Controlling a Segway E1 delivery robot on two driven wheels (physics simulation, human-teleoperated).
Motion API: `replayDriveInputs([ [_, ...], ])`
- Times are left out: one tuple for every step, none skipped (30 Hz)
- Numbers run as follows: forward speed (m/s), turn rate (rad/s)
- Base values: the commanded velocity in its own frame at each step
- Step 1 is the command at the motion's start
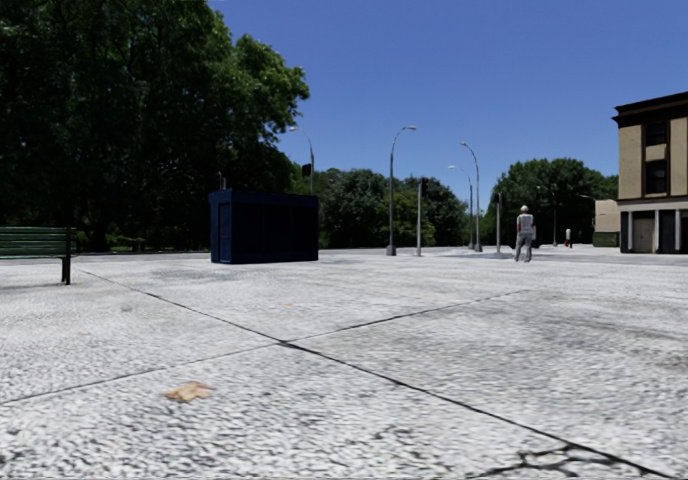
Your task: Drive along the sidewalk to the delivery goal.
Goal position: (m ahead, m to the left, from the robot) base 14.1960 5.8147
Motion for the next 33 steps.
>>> replayDriveInputs([
  [2.00,0.32],
  [2.00,0.32],
  [2.00,0.32],
  [2.00,0.32],
  [2.00,0.32],
  [2.00,0.32],
  [2.00,0.32],
  [2.00,0.32],
  [2.00,0.32],
  [2.00,0.32],
  [2.00,0.32],
  [2.00,0.32],
  [2.00,0.32],
  [2.00,0.32],
  [2.00,0.32],
  [2.00,0.32],
  [2.00,0.32],
  [2.00,0.32],
  [2.00,0.32],
  [2.00,0.32],
  [2.00,0.32],
  [2.00,0.32],
  [2.00,0.32],
  [2.00,0.32],
  [2.00,0.32],
  [2.00,0.32],
  [2.00,0.32],
  [2.00,0.32],
  [2.00,0.32],
  [2.00,0.32],
  [2.00,0.32],
  [2.00,0.32],
  [2.00,0.32],
])
